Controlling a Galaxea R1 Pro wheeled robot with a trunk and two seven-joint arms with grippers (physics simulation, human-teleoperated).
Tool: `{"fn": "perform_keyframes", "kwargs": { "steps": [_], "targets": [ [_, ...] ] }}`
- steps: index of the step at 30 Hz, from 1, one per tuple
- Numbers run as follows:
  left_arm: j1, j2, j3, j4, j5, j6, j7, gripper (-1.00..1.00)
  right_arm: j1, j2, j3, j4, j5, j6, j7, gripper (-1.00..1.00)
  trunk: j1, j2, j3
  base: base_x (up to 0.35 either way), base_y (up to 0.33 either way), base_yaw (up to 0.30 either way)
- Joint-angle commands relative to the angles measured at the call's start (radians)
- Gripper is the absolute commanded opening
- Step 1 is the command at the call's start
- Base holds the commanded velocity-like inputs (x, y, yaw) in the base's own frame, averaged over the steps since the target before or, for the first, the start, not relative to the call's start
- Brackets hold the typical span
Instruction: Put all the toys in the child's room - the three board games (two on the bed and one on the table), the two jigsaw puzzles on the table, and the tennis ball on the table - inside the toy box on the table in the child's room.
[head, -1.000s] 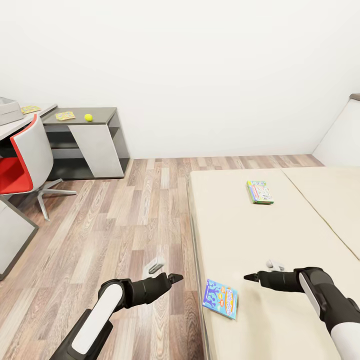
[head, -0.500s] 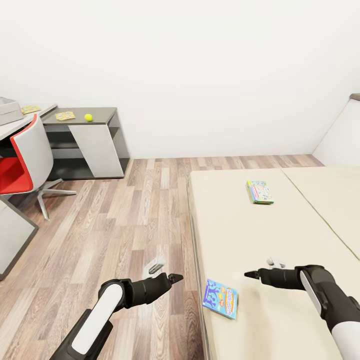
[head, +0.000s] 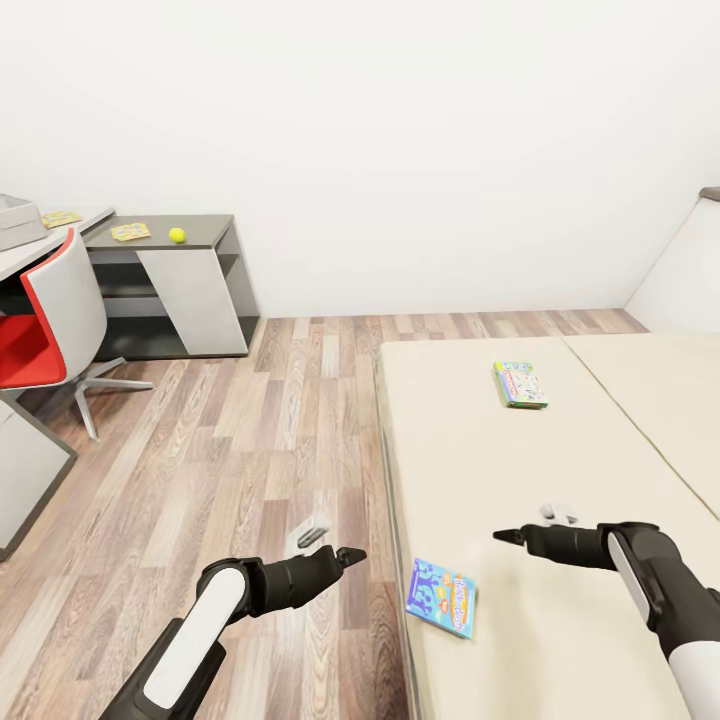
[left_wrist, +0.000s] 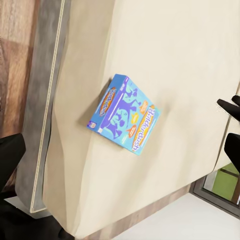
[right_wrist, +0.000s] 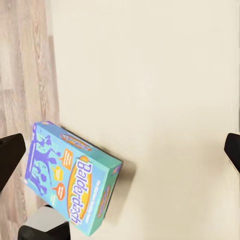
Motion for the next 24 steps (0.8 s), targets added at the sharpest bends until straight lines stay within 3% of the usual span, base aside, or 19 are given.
{"fn": "perform_keyframes", "kwargs": {
  "steps": [1, 12, 24],
  "targets": [
    [-0.001, 0.001, -0.001, -0.001, 0.01, 0.0, 0.01, 1.0, 0.0, 0.0, -0.006, -0.007, -0.002, 0.008, 0.002, 1.0, 0.0, 0.0, -0.001, 0.0, 0.066, 0.0],
    [-0.001, 0.001, -0.001, 0.001, 0.01, 0.0, 0.01, 1.0, 0.005, -0.001, -0.024, -0.039, 0.0, 0.017, 0.001, 1.0, 0.0, 0.0, -0.001, 0.0, 0.143, 0.0],
    [-0.001, 0.001, -0.001, 0.002, 0.01, -0.001, 0.01, 1.0, 0.012, -0.01, -0.028, -0.043, 0.003, 0.042, 0.005, 1.0, 0.0, 0.0, -0.001, 0.0, 0.037, 0.0]
  ]
}}
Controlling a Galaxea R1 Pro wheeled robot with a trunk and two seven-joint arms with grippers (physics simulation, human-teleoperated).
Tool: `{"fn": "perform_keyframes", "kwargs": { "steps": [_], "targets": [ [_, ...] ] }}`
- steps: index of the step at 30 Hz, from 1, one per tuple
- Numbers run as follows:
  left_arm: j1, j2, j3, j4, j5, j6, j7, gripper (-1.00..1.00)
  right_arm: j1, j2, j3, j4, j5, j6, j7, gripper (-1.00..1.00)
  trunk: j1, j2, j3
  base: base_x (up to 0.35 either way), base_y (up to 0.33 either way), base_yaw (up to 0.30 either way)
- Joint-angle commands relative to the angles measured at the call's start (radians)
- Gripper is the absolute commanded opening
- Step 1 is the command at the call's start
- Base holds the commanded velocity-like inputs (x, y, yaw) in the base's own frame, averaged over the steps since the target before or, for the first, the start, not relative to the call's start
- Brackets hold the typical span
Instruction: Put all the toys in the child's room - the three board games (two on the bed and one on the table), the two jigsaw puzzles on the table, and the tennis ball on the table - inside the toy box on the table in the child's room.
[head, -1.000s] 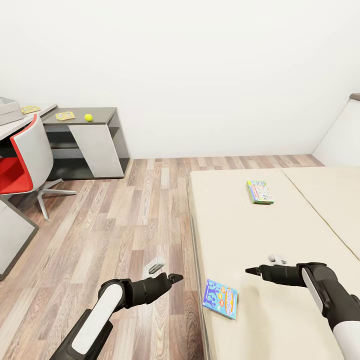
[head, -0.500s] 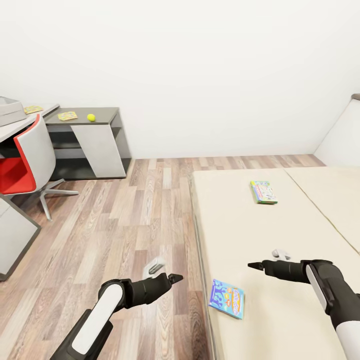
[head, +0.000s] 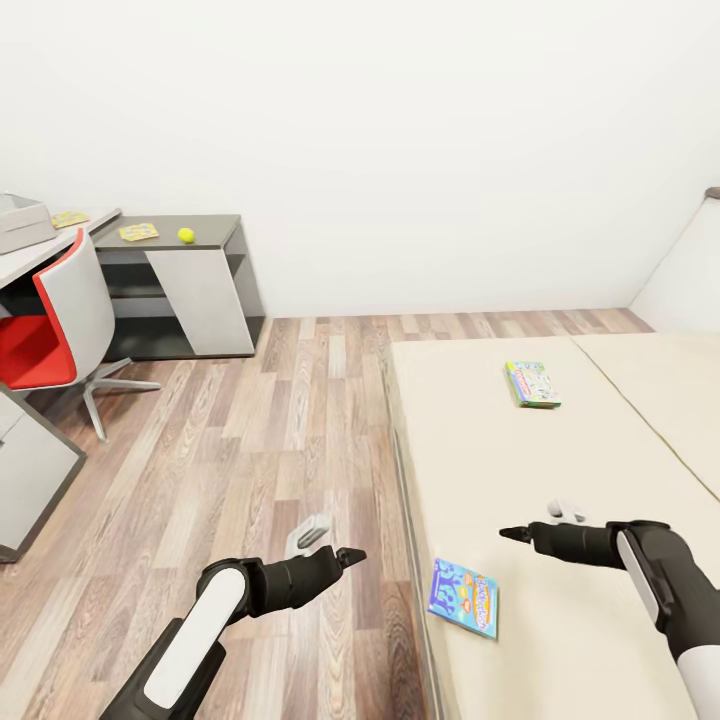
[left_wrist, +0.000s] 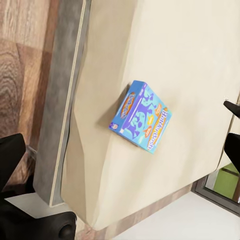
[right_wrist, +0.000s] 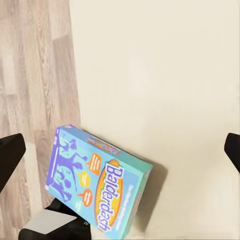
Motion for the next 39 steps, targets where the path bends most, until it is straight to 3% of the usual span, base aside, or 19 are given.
{"fn": "perform_keyframes", "kwargs": {
  "steps": [1, 12, 39],
  "targets": [
    [-0.001, 0.001, -0.001, -0.001, 0.01, 0.0, 0.01, 1.0, 0.0, -0.005, -0.001, 0.001, -0.002, 0.021, 0.003, 1.0, 0.0, 0.0, -0.001, 0.0, 0.008, 0.0],
    [-0.001, 0.001, -0.001, -0.001, 0.01, 0.0, 0.01, 1.0, 0.025, -0.03, -0.001, 0.053, -0.001, 0.128, 0.006, 1.0, 0.0, 0.0, -0.001, 0.0, 0.004, 0.0],
    [-0.001, 0.001, -0.001, -0.001, 0.01, 0.0, 0.01, 1.0, 0.042, -0.017, 0.018, 0.087, -0.001, 0.152, 0.009, 1.0, 0.0, 0.0, -0.001, 0.0, 0.0, 0.0]
  ]
}}
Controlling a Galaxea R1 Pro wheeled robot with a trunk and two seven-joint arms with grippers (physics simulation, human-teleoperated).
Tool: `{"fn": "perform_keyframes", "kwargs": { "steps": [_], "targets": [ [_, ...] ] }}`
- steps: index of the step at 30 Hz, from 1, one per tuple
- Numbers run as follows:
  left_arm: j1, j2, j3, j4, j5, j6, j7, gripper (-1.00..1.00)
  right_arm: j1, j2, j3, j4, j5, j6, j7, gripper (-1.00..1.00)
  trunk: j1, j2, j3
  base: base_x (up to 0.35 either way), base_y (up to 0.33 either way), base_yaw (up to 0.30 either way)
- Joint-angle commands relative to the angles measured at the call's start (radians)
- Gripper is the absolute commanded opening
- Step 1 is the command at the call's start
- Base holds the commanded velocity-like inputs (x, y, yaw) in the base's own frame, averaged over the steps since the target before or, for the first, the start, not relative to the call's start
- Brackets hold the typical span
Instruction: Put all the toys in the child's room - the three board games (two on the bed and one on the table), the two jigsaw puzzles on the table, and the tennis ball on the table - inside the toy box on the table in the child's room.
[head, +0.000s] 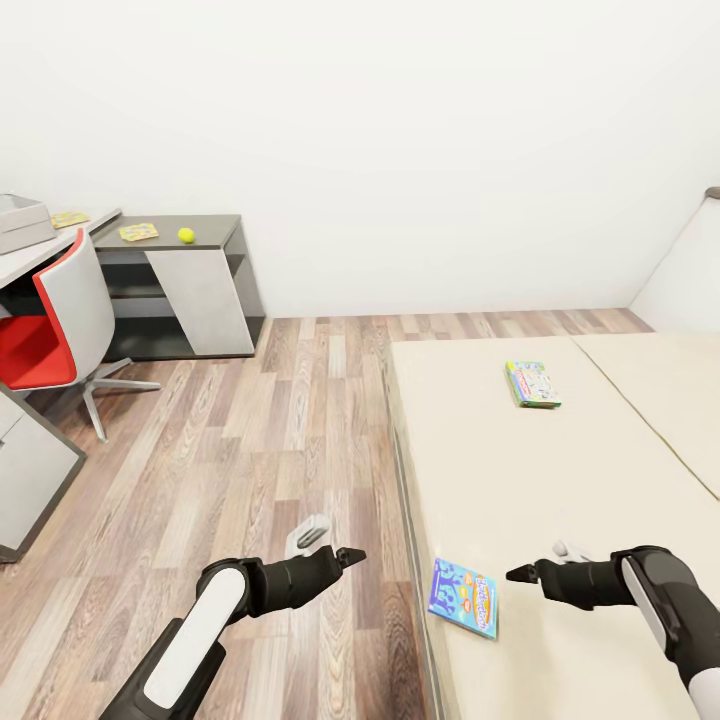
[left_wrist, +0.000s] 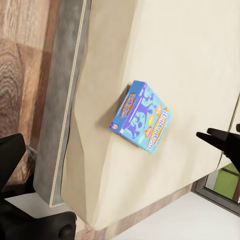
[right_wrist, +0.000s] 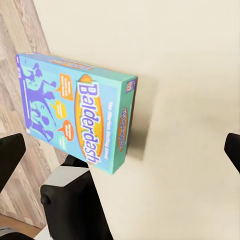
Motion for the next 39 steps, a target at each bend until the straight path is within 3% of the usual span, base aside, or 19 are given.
{"fn": "perform_keyframes", "kwargs": {
  "steps": [1, 14, 39],
  "targets": [
    [-0.001, 0.001, -0.001, -0.001, 0.011, -0.001, 0.01, 1.0, -0.001, 0.001, -0.001, 0.0, -0.001, 0.007, 0.001, 1.0, 0.0, 0.0, -0.001, 0.0, 0.0, 0.0],
    [-0.001, 0.001, -0.001, -0.001, 0.011, 0.0, 0.01, 1.0, 0.0, 0.013, 0.0, 0.0, -0.001, 0.004, -0.001, 1.0, 0.0, 0.0, -0.001, 0.0, 0.0, 0.055],
    [-0.001, 0.001, -0.001, -0.001, 0.011, 0.0, 0.01, 1.0, -0.013, 0.011, -0.007, 0.0, 0.002, 0.003, -0.004, 1.0, 0.0, 0.0, -0.001, 0.0, 0.0, 0.036]
  ]
}}
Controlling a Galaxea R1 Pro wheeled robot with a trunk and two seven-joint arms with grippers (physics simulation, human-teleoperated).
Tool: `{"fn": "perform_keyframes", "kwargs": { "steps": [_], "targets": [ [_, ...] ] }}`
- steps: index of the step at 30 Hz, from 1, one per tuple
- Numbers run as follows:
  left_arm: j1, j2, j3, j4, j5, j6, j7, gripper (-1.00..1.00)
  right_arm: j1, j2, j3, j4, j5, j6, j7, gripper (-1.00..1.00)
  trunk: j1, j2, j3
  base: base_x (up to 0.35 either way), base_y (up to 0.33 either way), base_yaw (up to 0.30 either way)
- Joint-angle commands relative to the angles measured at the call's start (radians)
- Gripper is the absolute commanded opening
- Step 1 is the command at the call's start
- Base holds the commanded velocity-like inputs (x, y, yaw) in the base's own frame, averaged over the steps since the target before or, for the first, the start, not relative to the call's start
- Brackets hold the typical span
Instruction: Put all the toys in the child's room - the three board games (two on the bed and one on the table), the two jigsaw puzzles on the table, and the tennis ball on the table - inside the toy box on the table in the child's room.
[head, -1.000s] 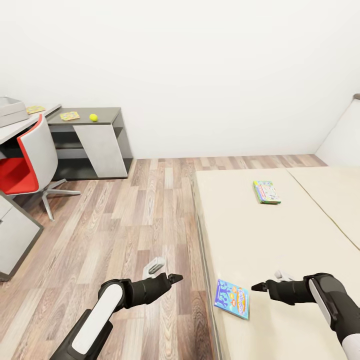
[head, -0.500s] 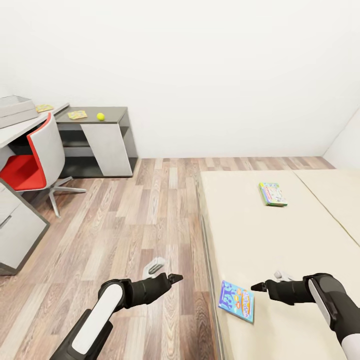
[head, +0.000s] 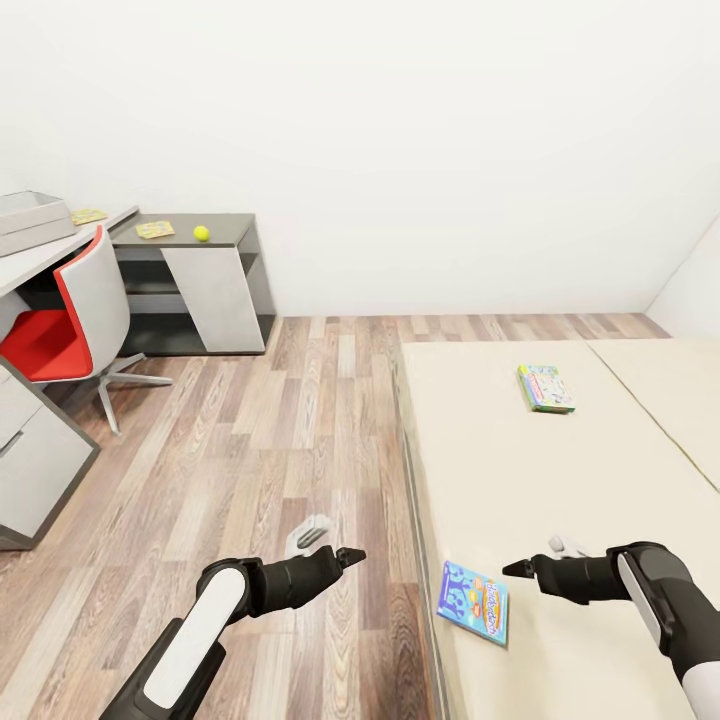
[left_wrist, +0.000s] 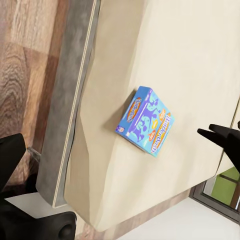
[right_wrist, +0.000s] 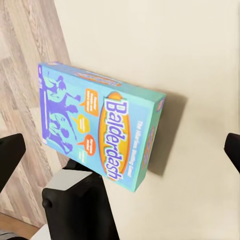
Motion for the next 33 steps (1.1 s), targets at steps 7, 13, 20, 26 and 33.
{"fn": "perform_keyframes", "kwargs": {
  "steps": [7, 13, 20, 26, 33],
  "targets": [
    [-0.001, 0.001, -0.001, -0.001, 0.01, -0.001, 0.01, 1.0, -0.004, 0.001, -0.003, 0.0, -0.001, 0.001, -0.002, 1.0, 0.0, 0.0, -0.001, 0.0, 0.0, 0.001],
    [-0.001, 0.001, -0.001, -0.001, 0.01, -0.001, 0.01, 1.0, -0.005, 0.002, -0.003, 0.001, 0.0, -0.023, -0.004, 1.0, 0.0, 0.0, -0.001, 0.0, 0.0, 0.0],
    [-0.001, 0.001, -0.001, -0.001, 0.01, 0.0, 0.01, 1.0, -0.005, 0.004, -0.002, 0.003, 0.0, -0.06, -0.012, 1.0, 0.0, 0.0, -0.001, 0.0, 0.0, 0.0],
    [-0.001, 0.001, -0.001, -0.001, 0.01, 0.0, 0.01, 1.0, -0.005, 0.005, -0.001, 0.013, 0.0, -0.072, -0.021, 1.0, 0.0, 0.0, -0.001, 0.0, 0.0, 0.0],
    [-0.001, 0.001, -0.001, -0.001, 0.01, 0.0, 0.01, 1.0, -0.005, 0.009, 0.001, 0.018, 0.001, -0.078, -0.026, 1.0, 0.0, 0.0, -0.001, 0.0, 0.0, 0.0]
  ]
}}
